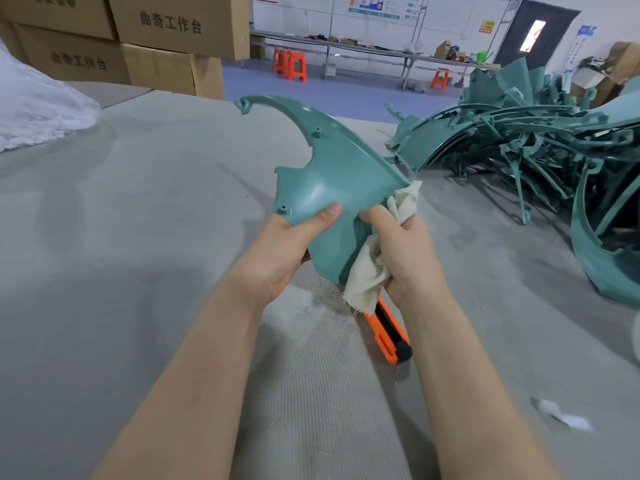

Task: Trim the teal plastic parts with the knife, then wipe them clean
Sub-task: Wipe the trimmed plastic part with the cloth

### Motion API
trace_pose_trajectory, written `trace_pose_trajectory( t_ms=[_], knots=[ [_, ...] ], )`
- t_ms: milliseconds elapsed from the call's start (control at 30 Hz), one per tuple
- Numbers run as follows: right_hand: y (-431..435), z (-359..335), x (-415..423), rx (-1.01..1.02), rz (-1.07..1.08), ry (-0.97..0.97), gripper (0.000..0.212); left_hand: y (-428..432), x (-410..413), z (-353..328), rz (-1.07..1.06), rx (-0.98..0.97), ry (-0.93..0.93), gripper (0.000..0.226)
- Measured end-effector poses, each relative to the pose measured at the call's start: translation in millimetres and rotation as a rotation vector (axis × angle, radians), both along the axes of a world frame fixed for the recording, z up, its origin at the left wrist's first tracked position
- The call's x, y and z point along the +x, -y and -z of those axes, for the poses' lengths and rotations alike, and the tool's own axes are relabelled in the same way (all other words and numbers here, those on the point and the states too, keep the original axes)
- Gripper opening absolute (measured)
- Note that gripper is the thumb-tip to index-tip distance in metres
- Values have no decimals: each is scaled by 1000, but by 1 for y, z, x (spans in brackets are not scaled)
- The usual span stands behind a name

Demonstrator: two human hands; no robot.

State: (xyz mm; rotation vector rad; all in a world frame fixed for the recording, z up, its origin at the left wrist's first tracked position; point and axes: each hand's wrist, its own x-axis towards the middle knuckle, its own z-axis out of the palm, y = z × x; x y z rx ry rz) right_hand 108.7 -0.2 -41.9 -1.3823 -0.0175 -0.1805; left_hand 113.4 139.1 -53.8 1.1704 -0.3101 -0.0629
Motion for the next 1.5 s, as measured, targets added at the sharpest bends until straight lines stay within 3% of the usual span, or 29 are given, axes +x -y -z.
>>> trace_pose_trajectory(
  t_ms=[167,300,700,1067,1167,1500],
  knots=[
    [-1,-3,-1,10,-13,-17,4,-2,-1,-2,1,-9,16,38],
    [-1,0,-1,-12,16,23,18,0,-1,-1,6,27,22,24],
    [-4,-2,-1,-15,18,-30,5,-3,1,-1,-14,17,-14,20],
    [-4,2,1,-5,24,-71,10,-3,2,0,-23,9,-41,20],
    [-5,1,0,-11,23,-48,1,-1,2,1,-18,22,-32,18],
    [-4,1,0,-29,9,-58,15,-4,2,-1,-31,15,-28,19]
  ],
)
